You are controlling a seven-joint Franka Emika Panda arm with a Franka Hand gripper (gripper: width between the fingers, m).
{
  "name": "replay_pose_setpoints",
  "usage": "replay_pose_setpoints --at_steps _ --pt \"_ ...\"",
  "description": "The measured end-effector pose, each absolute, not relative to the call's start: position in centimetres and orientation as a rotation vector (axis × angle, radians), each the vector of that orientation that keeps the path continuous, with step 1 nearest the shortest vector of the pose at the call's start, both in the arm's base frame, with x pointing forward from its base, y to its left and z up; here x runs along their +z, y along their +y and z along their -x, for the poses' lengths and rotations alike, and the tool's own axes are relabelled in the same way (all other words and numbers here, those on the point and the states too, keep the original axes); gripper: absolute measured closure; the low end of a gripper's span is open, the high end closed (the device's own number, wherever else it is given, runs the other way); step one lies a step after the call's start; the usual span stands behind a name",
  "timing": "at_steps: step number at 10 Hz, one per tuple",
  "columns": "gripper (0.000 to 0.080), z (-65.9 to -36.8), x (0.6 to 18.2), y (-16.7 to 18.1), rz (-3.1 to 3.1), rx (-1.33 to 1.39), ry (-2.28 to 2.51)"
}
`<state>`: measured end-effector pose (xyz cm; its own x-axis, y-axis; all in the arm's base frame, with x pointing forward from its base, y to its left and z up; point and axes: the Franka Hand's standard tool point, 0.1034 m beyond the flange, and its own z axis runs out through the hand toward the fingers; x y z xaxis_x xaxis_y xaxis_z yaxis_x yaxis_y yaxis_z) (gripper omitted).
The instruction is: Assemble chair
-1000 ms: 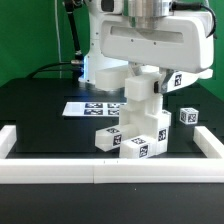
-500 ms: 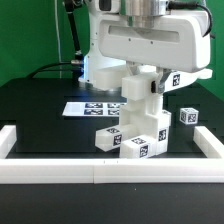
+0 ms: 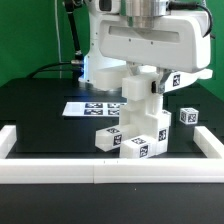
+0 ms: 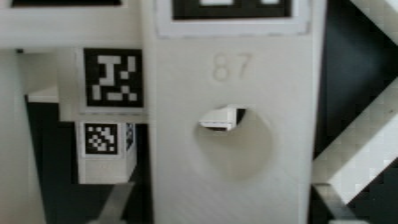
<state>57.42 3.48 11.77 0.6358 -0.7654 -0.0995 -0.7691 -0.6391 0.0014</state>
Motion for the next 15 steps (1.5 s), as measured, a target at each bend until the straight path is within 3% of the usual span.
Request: replay_pose_setpoints --at_steps 9,15 --pt "0.051 -57.1 11.2 4.1 2.791 0.14 1.364" --pt "0.051 -57.0 9.2 3.8 2.819 0.129 1.351"
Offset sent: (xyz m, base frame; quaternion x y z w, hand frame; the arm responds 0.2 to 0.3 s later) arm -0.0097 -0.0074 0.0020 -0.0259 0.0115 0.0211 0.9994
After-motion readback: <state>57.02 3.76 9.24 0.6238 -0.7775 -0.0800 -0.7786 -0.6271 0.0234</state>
